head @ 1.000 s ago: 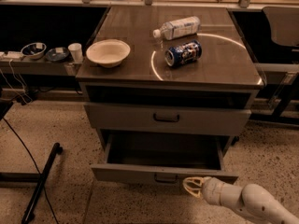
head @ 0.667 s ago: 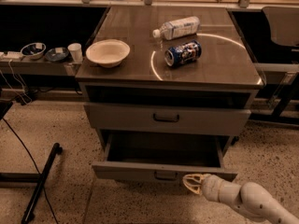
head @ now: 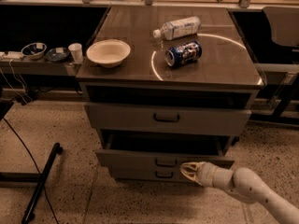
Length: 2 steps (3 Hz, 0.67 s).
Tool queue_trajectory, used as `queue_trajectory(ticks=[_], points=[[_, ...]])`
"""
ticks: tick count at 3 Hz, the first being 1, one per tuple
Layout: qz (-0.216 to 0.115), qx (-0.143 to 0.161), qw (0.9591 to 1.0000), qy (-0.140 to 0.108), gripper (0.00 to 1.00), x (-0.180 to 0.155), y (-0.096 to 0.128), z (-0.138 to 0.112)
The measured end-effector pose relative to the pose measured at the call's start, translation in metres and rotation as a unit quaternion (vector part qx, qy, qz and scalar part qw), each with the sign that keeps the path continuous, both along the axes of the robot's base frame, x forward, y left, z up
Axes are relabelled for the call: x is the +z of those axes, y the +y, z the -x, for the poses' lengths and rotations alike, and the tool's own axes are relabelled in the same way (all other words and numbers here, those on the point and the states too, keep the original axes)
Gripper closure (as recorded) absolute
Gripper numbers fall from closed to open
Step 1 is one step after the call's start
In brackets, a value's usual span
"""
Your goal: Close middle drawer
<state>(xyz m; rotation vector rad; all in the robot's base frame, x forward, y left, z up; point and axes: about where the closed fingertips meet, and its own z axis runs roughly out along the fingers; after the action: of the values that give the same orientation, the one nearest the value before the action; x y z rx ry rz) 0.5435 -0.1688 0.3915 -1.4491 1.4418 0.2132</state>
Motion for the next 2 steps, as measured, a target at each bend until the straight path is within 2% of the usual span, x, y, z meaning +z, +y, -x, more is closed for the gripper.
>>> queue_trajectory(ticks=[1,2], points=[[0.003,0.012,0.9999,-0.003,1.0,-0.003,0.002,-0.025],[-0.016,0.033,0.9993,-0.004,1.0,-0.006,0.002,-0.064]])
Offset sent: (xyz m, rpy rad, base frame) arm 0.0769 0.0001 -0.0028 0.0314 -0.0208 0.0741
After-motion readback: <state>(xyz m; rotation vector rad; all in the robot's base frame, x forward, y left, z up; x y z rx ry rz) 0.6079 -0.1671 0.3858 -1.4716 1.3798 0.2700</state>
